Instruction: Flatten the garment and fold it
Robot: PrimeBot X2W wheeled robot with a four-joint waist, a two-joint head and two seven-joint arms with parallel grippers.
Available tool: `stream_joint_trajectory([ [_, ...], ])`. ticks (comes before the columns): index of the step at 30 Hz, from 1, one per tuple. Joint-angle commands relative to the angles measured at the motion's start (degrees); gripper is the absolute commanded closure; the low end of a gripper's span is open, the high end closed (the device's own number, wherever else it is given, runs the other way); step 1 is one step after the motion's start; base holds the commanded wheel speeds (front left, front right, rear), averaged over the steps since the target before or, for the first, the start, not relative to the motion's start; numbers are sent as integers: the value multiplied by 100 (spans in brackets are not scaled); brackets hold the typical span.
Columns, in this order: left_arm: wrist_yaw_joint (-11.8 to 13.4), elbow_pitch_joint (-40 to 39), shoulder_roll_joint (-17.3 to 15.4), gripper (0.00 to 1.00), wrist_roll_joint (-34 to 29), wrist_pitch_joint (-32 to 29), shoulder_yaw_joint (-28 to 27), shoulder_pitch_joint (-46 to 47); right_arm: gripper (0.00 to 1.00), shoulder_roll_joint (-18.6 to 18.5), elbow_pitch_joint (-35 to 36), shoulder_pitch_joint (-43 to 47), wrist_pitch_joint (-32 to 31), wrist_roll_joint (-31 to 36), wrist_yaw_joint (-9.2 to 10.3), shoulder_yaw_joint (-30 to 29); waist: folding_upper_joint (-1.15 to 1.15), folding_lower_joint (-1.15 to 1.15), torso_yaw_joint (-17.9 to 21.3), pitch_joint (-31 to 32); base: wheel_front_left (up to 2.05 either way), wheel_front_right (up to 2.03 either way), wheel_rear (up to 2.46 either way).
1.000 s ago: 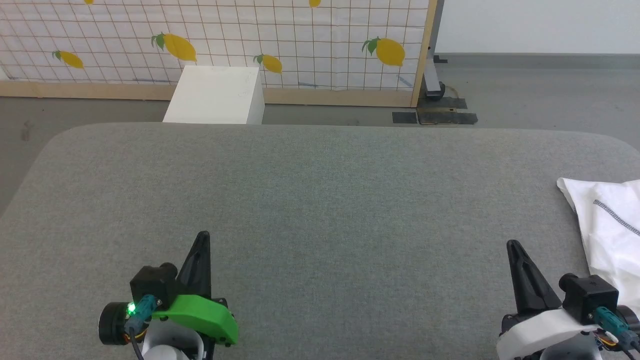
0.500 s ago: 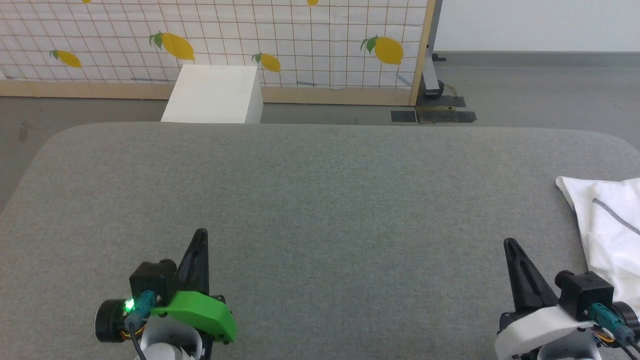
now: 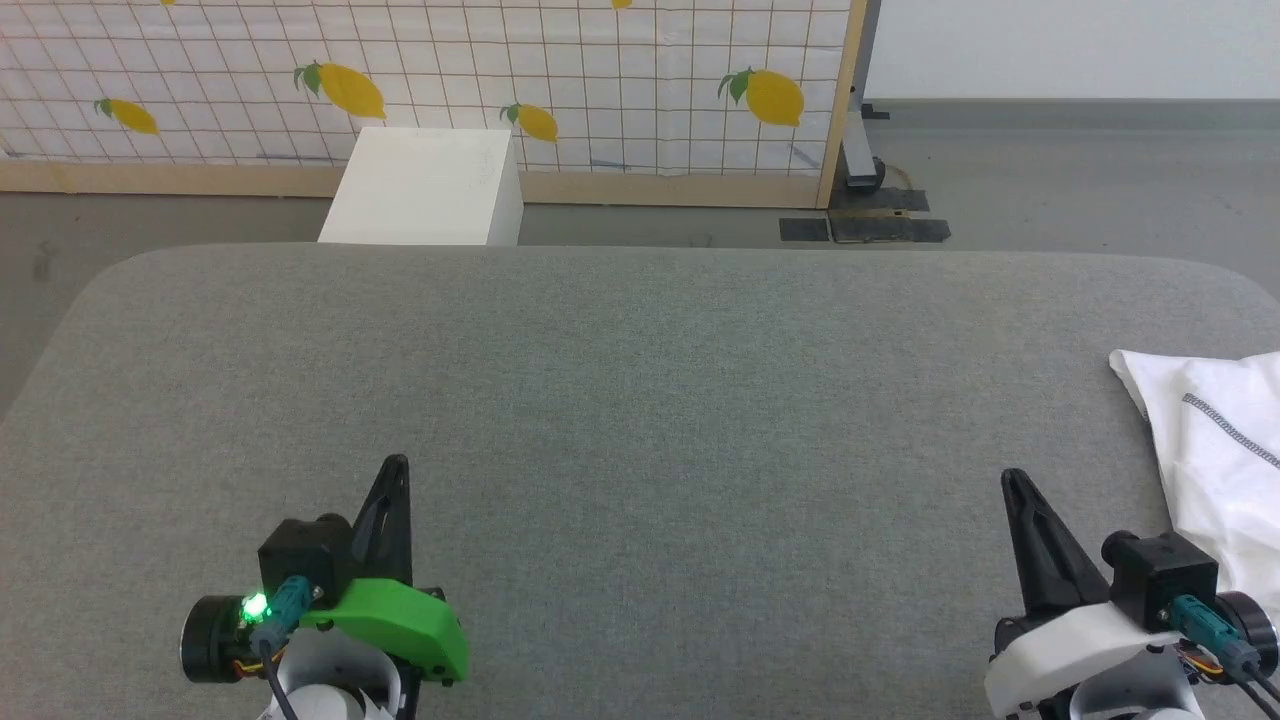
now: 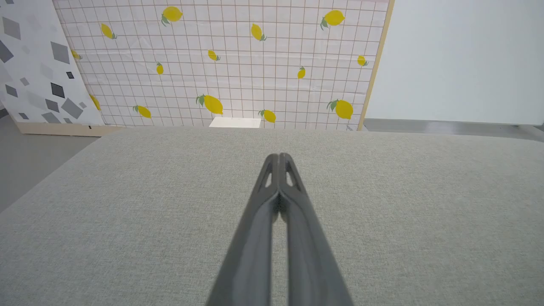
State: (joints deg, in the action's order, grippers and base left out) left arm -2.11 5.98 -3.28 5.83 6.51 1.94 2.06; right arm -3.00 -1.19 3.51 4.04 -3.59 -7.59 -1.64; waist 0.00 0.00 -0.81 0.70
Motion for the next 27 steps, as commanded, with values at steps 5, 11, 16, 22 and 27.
stream_joint_trajectory([
  [5,44,-94,24,100,-102,-94,-42,-115,100,8,39,-125,-59,68,6,32,0,0,8,-7,0,0,0],
  [11,65,-157,26,100,-162,-163,-61,-127,100,8,49,-153,-102,104,7,48,0,0,17,-15,0,0,0],
  [16,82,-210,28,100,-213,-222,-77,-136,100,9,57,-177,-139,135,7,62,0,0,25,-22,0,0,0],
  [22,104,-275,30,100,-275,-294,-97,-148,100,10,68,-206,-183,172,7,79,0,0,34,-30,0,0,0],
  [27,121,-327,32,100,-324,-351,-112,-157,100,10,76,-229,-218,202,8,93,0,0,42,-36,0,0,0],
])
